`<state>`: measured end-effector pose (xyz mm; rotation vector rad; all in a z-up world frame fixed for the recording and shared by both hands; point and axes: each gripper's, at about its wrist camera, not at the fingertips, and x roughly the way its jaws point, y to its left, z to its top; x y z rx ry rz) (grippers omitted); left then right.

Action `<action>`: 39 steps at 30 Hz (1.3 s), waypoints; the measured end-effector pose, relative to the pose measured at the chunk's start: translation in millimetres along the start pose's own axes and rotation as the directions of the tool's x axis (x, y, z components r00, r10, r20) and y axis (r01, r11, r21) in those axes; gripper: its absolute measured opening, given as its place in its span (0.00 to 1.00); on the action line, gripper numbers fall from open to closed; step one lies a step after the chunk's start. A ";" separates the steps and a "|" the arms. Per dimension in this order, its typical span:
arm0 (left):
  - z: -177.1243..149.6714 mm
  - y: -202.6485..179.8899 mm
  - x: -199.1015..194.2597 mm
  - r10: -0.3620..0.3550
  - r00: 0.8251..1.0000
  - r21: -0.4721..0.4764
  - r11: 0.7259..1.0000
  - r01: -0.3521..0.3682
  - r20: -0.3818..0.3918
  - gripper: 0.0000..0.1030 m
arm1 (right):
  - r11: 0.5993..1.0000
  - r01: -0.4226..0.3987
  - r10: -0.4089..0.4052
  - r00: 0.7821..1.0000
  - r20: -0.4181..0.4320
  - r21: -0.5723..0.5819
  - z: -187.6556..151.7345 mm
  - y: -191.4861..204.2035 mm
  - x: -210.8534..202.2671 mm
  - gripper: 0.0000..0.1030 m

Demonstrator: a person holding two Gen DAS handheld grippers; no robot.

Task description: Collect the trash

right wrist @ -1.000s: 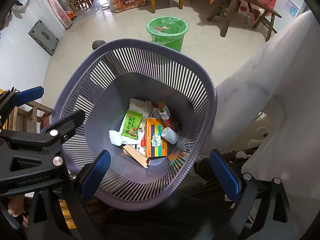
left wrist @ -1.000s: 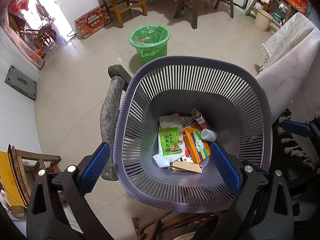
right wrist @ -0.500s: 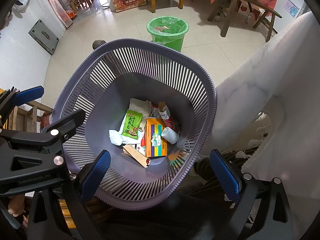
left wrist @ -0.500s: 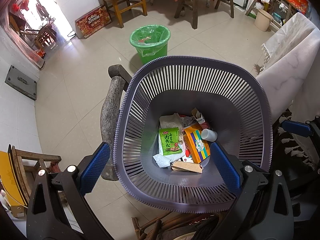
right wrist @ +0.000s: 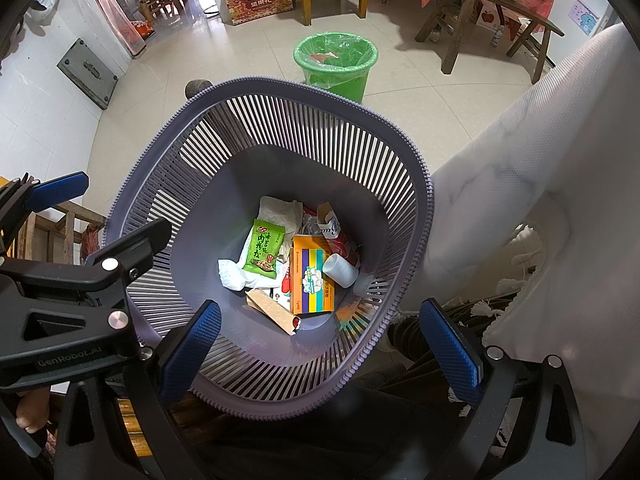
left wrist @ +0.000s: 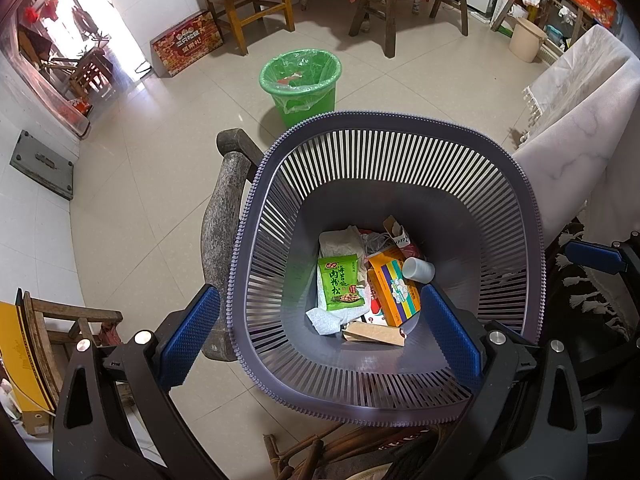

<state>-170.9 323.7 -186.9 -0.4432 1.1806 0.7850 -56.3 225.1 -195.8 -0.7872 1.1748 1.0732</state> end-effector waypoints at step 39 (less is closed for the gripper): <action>-6.7 0.8 -0.2 0.023 1.000 -0.006 1.000 -0.023 0.003 0.94 | 1.000 -0.002 0.002 1.000 0.000 0.000 -0.4 -0.8 0.0 0.95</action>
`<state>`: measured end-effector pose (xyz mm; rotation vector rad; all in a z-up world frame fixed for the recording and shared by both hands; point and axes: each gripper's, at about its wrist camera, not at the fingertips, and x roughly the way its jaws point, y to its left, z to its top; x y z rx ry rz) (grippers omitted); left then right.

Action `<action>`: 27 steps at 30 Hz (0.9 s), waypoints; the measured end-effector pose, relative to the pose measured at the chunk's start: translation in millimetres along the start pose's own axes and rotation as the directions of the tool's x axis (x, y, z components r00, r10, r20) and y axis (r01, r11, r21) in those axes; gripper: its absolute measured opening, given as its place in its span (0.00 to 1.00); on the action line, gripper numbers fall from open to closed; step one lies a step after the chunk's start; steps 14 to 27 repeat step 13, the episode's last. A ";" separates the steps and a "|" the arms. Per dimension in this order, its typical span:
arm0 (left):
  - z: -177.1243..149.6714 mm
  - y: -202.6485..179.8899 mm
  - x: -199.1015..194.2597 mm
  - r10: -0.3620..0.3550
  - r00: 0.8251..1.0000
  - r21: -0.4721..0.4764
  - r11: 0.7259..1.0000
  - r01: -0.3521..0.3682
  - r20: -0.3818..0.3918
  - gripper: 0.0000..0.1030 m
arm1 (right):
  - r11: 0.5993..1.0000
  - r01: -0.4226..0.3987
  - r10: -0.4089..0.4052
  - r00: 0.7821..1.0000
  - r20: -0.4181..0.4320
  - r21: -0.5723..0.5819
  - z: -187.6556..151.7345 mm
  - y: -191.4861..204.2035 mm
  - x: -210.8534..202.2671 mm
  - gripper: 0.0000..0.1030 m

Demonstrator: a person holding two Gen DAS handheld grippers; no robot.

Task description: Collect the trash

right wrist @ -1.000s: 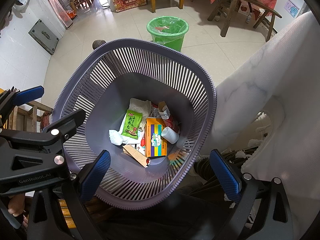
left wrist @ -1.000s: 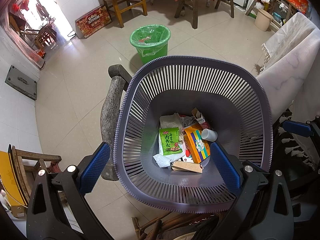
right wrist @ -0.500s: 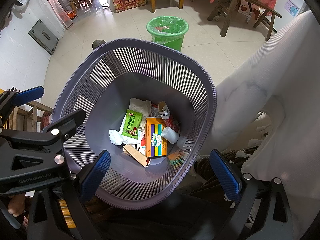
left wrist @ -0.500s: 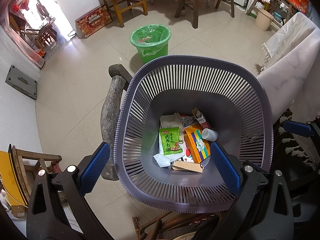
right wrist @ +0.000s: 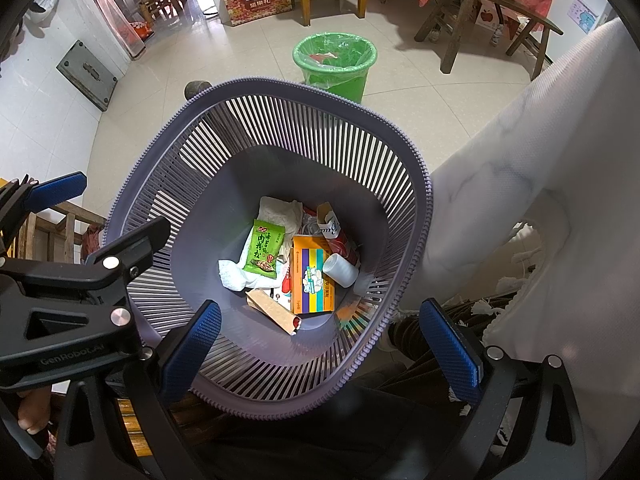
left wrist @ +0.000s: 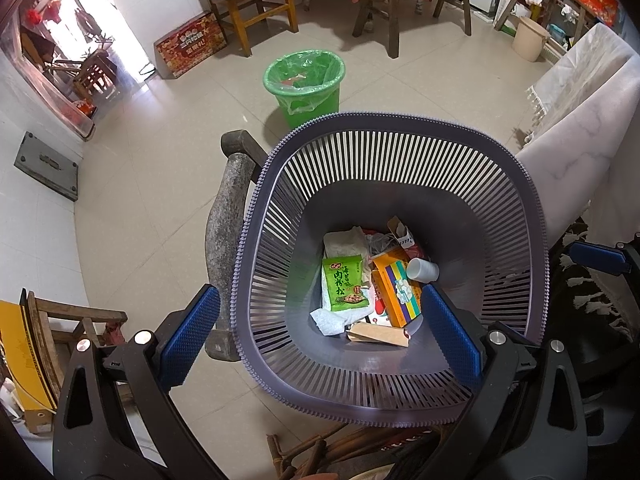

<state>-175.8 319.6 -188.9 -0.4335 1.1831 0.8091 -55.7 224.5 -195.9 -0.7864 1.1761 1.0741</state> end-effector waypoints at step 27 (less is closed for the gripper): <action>1.5 -2.9 -2.3 0.004 1.000 -0.010 1.000 -0.004 -0.003 0.94 | 1.000 -0.005 0.005 1.000 0.001 0.006 0.5 2.3 -3.1 0.95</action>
